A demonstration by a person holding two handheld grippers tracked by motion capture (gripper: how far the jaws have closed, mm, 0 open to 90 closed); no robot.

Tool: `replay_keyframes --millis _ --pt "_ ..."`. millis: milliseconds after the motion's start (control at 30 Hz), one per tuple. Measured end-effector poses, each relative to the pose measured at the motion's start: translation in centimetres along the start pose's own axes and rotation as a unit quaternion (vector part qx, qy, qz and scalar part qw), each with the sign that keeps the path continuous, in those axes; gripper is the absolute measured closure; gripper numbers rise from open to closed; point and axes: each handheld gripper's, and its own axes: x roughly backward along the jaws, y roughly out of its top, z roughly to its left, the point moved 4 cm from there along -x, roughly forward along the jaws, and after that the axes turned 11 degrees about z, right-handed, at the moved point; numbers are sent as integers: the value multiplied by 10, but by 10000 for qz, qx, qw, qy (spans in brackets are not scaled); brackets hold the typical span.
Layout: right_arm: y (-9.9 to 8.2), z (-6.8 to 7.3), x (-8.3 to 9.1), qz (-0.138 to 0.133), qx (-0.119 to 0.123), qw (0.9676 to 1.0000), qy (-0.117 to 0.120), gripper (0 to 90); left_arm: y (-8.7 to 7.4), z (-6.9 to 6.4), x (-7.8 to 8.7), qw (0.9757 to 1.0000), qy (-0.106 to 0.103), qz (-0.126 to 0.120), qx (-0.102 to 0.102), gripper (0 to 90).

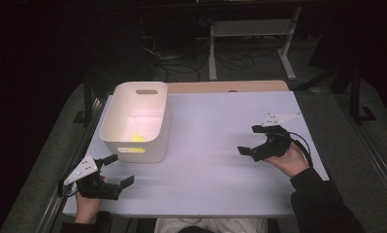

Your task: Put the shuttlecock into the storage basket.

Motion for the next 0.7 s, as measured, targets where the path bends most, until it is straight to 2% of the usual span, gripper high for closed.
replay_keyframes --millis 700 --pt "-51 -6 17 -248 -316 9991 -153 0 0 0 0 10000 19 12 2 0"
